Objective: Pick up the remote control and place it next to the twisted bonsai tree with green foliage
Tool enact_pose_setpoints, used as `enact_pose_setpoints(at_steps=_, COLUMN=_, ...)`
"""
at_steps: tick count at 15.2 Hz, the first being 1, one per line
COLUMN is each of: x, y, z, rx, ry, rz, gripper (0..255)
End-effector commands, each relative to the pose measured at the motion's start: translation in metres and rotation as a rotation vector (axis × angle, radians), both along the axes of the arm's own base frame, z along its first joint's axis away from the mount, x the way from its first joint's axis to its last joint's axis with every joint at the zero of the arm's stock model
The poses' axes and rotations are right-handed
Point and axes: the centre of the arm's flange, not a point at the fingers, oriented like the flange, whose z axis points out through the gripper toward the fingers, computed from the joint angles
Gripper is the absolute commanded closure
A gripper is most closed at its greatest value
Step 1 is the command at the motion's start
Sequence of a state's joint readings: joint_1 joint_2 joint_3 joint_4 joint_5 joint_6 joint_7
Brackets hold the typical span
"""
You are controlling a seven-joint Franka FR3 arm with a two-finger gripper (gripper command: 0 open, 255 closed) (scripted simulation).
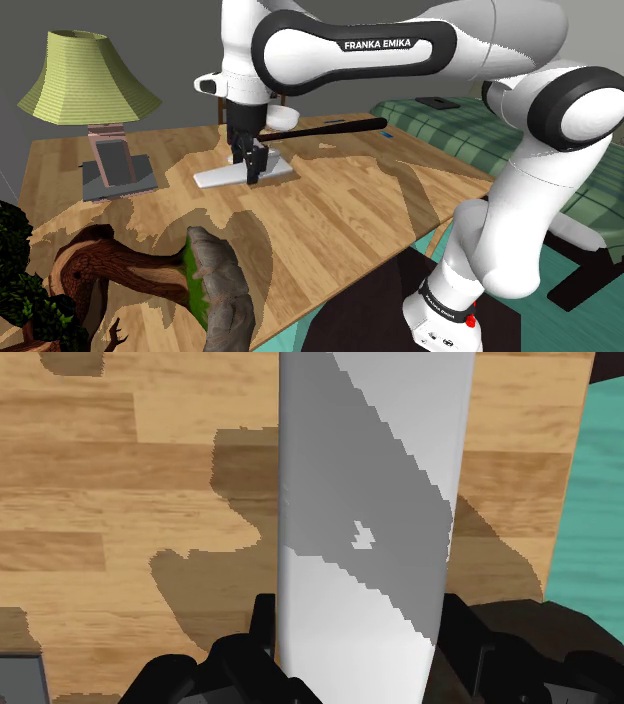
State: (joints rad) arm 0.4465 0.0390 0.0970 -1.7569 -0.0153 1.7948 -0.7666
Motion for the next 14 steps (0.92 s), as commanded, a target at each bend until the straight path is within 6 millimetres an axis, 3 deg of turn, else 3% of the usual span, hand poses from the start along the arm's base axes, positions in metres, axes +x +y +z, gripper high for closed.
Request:
enact_pose_setpoints(at_steps=1, x=0.000, y=0.000, z=-0.011, rx=0.000, ry=-0.001, rz=0.000, gripper=255)
enact_pose_setpoints(at_steps=14, x=0.000, y=0.000, z=-0.080, rx=0.000, ry=-0.001, rz=0.000, gripper=255)
